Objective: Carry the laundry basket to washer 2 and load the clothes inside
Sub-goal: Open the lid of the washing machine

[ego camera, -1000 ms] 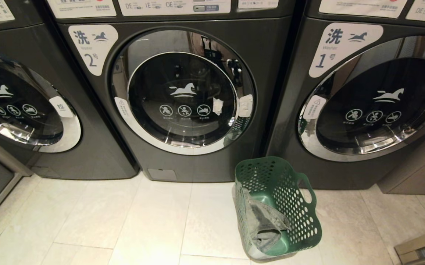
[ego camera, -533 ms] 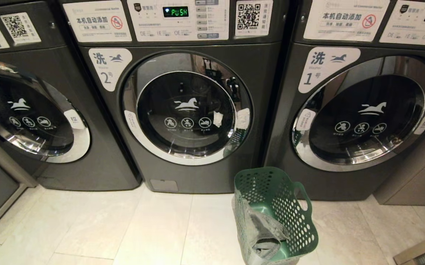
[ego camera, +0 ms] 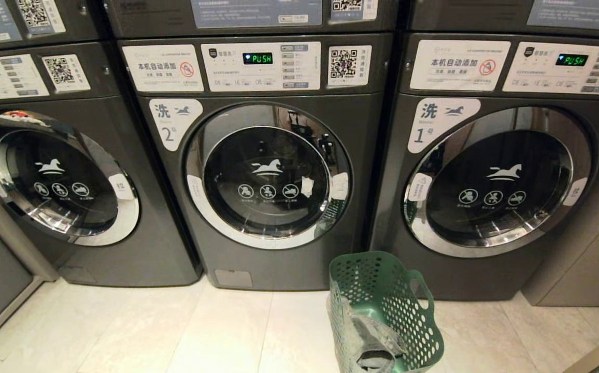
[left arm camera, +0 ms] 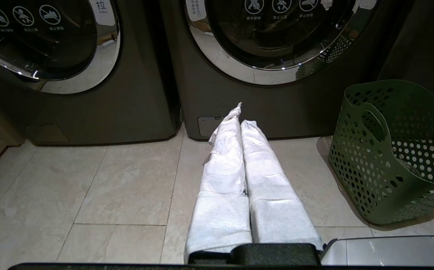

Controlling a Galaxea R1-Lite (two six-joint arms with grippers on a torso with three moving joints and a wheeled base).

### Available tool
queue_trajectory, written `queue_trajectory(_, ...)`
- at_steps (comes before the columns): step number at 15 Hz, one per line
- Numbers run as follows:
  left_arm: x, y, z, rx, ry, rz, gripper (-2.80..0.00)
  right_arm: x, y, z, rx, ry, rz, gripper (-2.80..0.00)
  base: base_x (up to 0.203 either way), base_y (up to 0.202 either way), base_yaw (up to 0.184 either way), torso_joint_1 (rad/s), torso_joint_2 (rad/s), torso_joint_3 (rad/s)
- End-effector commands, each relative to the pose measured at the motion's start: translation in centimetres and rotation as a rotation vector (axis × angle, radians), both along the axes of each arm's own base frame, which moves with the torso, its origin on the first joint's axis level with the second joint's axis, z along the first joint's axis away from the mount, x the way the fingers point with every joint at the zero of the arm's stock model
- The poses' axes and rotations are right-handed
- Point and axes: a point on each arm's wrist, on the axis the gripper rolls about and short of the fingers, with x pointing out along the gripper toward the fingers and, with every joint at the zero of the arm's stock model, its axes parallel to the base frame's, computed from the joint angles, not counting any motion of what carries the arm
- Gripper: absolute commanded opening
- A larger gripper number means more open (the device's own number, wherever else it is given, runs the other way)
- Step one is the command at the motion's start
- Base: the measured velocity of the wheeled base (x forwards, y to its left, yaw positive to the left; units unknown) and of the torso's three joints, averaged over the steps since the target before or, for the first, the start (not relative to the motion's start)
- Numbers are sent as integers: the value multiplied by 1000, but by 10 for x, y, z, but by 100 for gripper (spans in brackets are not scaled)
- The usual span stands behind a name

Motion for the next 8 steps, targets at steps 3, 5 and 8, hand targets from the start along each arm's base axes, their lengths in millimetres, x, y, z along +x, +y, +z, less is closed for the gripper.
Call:
queue_trajectory(3, 0, 0, -1, 0, 1, 0, -280, 0, 0, 0, 6, 1, -1, -280, 0, 0, 0, 3, 1, 71)
queue_trajectory(5, 0, 0, -1, 0, 1, 0, -280, 0, 0, 0, 6, 0, -1, -280, 0, 0, 0, 1, 2, 15)
queue_trajectory(8, 0, 0, -1, 2, 1, 0, -280, 0, 0, 0, 6, 0, -1, -280, 0, 0, 0, 0, 0, 0)
